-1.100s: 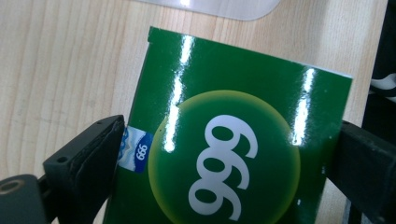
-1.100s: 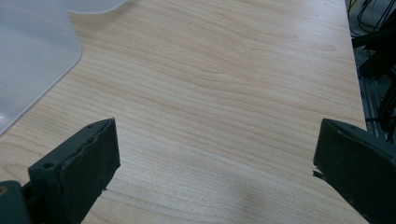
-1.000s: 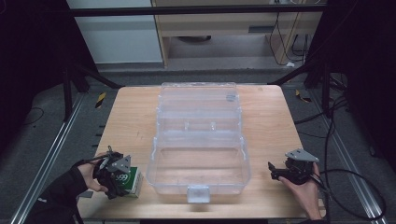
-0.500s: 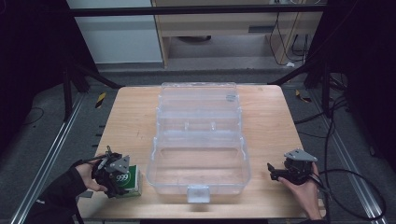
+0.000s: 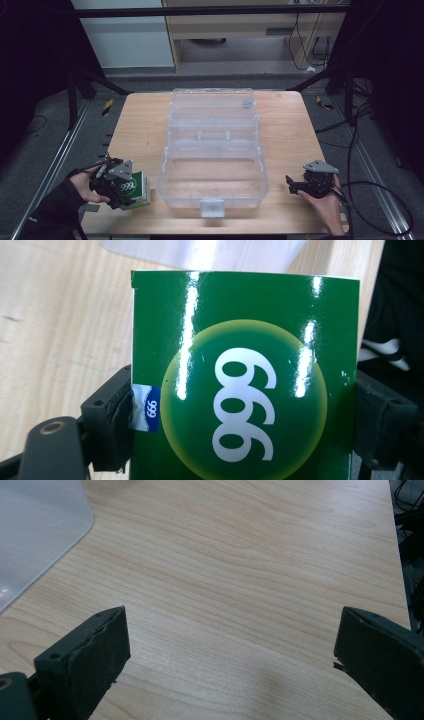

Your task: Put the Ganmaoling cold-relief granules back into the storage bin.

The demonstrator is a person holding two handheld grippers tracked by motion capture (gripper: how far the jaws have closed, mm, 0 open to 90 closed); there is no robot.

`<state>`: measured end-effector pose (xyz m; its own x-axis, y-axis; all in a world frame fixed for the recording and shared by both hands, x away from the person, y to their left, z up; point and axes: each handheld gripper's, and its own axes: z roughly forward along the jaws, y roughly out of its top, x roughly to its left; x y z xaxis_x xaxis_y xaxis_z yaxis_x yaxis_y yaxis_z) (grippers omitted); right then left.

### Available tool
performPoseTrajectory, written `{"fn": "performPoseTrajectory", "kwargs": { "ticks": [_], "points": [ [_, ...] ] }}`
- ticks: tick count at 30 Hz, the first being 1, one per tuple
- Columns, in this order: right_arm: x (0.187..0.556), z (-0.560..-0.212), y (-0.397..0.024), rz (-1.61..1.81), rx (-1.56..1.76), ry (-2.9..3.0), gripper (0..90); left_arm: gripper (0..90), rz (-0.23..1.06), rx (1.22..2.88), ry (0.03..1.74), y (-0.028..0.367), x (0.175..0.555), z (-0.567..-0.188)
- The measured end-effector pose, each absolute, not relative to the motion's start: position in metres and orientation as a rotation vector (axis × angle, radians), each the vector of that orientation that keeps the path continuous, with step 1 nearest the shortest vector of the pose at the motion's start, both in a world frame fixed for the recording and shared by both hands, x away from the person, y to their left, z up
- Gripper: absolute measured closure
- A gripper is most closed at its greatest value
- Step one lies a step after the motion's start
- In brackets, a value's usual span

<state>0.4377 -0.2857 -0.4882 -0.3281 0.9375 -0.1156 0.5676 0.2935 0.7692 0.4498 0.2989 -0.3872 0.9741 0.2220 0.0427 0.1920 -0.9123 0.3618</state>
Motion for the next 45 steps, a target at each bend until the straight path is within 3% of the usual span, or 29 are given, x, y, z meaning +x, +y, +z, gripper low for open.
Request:
{"fn": "performPoseTrajectory", "kwargs": {
  "ticks": [21,45],
  "points": [
    [0.437,-0.488,-0.286,0.846,1.33,2.002,1.8,14.7,0.212,2.729,0.265,0.273,0.45,-0.312],
    [0.437,-0.488,-0.287,0.843,1.328,2.0,1.8,14.7,0.204,2.699,0.123,0.213,0.461,-0.299]
  ]
}}
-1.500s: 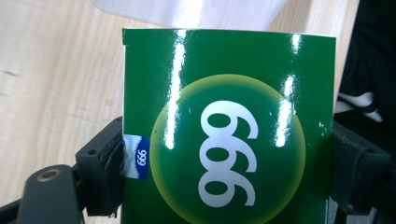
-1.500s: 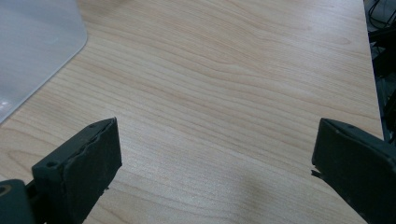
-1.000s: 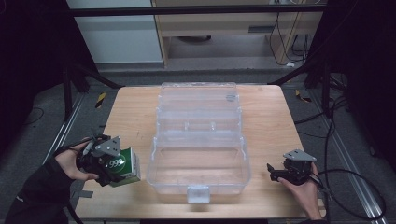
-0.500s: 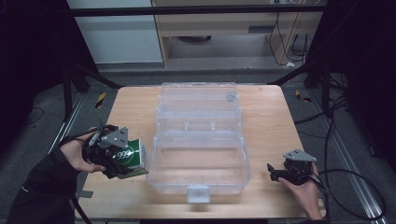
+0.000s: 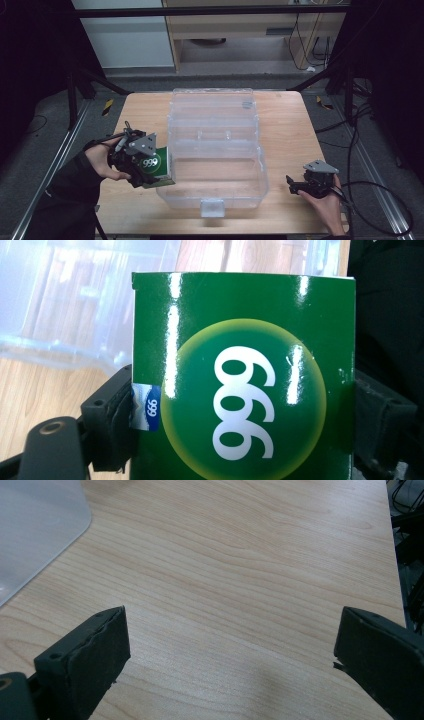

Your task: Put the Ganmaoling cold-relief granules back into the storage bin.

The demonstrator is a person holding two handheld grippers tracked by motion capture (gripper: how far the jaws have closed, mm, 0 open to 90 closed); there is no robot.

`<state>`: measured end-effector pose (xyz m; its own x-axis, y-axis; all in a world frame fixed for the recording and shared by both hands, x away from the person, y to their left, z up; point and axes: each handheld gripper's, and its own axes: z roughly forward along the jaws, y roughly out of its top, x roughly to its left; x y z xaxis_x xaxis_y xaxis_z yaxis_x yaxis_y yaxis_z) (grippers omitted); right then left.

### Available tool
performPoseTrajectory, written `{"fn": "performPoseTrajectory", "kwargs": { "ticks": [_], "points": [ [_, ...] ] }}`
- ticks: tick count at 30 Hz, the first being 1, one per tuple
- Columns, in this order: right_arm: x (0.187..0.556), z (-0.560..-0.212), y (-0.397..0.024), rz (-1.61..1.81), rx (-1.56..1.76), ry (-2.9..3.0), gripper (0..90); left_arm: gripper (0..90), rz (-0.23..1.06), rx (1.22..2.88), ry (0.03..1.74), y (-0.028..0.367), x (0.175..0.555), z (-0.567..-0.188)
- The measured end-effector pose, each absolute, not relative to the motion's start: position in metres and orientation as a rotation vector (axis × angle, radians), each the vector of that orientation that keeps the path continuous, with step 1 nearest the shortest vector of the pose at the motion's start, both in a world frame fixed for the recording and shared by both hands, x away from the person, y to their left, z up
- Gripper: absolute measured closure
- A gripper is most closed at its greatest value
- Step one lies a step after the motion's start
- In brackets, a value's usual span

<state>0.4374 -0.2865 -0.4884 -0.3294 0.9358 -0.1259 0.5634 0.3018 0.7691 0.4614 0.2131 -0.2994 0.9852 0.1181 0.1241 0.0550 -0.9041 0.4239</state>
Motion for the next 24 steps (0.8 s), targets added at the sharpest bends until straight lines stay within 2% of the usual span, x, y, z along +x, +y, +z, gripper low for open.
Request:
{"fn": "performPoseTrajectory", "kwargs": {
  "ticks": [24],
  "points": [
    [0.437,-0.489,-0.287,0.85,1.332,2.003,1.8,14.8,0.144,2.748,0.023,0.168,0.478,-0.331]
  ]
}}
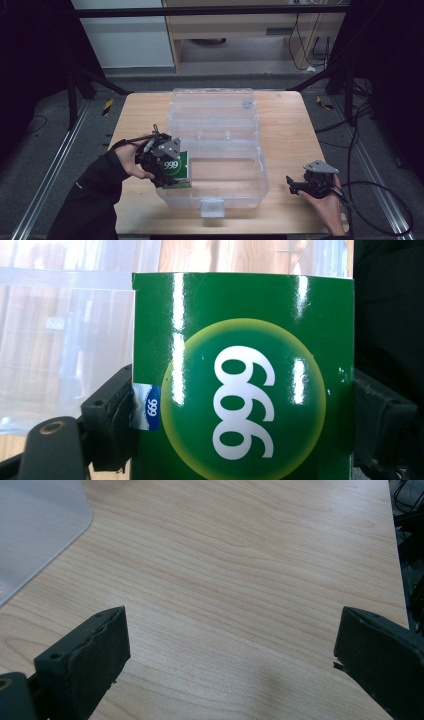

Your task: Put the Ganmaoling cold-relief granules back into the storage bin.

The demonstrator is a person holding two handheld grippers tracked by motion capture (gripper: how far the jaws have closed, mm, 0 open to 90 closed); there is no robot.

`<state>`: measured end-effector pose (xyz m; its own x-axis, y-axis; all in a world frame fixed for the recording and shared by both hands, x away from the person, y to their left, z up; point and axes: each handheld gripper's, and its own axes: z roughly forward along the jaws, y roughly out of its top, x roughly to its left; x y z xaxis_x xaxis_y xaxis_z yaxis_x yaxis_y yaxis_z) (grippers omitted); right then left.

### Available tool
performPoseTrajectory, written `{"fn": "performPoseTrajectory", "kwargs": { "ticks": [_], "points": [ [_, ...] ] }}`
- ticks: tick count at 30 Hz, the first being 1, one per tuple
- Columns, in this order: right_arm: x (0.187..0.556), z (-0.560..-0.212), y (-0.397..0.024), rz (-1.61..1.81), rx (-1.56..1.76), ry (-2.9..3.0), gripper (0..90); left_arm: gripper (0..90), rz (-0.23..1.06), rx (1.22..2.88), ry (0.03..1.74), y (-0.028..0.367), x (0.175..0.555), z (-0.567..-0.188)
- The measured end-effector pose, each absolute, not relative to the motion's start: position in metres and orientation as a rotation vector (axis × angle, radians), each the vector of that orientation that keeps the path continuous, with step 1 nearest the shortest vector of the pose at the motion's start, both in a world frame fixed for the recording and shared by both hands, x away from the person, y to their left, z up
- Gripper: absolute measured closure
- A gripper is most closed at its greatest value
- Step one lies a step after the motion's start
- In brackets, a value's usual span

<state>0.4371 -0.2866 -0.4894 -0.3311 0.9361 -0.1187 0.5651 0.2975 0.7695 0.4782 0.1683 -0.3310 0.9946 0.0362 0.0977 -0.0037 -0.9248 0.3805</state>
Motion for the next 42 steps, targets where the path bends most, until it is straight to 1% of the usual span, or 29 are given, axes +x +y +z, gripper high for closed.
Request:
{"fn": "performPoseTrajectory", "kwargs": {
  "ticks": [5,21,42],
  "points": [
    [0.437,-0.49,-0.286,0.844,1.329,2.009,1.8,14.8,0.136,2.757,0.019,0.166,0.479,-0.337],
    [0.437,-0.491,-0.286,0.835,1.324,2.019,1.8,14.8,0.084,2.8,0.027,0.163,0.482,-0.373],
    [0.438,-0.492,-0.285,0.832,1.325,2.025,1.7,13.5,0.062,2.825,0.038,0.162,0.484,-0.402]
  ]
}}
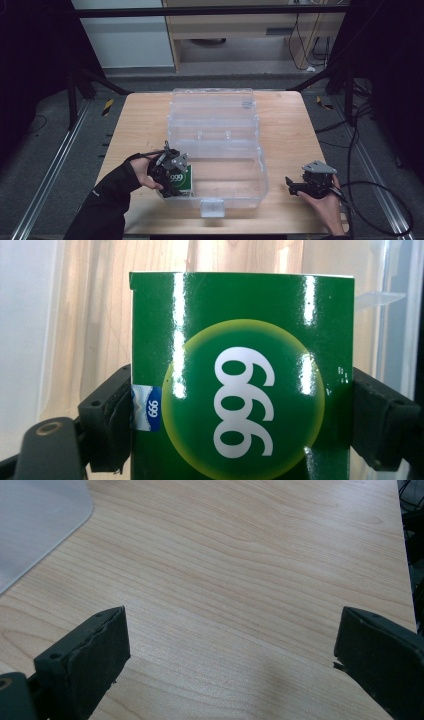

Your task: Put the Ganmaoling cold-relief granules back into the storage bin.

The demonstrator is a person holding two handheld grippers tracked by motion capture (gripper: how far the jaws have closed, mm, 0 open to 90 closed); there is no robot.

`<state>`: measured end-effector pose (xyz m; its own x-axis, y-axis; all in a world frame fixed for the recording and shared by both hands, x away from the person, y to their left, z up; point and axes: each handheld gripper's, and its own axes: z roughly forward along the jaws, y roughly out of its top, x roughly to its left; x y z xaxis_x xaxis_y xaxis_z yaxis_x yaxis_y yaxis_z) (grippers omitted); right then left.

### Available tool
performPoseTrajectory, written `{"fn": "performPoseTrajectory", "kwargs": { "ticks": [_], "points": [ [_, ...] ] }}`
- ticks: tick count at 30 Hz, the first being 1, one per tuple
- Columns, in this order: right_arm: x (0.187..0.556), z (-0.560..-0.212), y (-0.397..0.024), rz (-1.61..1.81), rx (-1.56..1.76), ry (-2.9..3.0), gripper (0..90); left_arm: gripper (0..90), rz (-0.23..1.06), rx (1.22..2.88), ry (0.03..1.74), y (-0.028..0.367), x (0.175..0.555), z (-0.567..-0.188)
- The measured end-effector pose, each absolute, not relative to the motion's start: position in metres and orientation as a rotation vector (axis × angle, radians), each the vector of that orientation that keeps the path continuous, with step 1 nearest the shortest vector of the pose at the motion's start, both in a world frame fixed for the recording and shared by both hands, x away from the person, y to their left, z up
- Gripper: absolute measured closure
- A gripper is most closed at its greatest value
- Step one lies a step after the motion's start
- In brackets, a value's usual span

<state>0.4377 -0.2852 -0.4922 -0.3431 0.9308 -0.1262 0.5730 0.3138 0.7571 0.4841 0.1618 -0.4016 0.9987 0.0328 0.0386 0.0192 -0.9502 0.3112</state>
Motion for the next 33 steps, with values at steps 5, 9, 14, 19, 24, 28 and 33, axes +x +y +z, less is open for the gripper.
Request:
{"fn": "performPoseTrajectory", "kwargs": {
  "ticks": [5,9,14,19,24,28,33],
  "points": [
    [0.438,-0.492,-0.285,0.83,1.324,2.025,1.7,11.4,0.074,2.808,0.046,0.163,0.483,-0.401],
    [0.438,-0.492,-0.285,0.831,1.325,2.022,1.7,12.5,0.078,2.784,0.052,0.167,0.481,-0.392],
    [0.437,-0.491,-0.287,0.83,1.328,2.016,1.7,12.8,0.115,2.728,0.075,0.175,0.476,-0.379],
    [0.437,-0.491,-0.287,0.829,1.332,2.012,1.7,13.0,0.164,2.656,0.144,0.19,0.471,-0.363],
    [0.437,-0.492,-0.288,0.827,1.333,2.008,1.7,13.9,0.235,2.562,0.242,0.218,0.464,-0.353],
    [0.437,-0.492,-0.288,0.829,1.334,2.0,1.7,14.3,0.276,2.522,0.328,0.237,0.46,-0.356],
    [0.437,-0.493,-0.288,0.828,1.329,1.998,1.7,14.0,0.282,2.474,0.416,0.26,0.454,-0.366]
  ]
}}
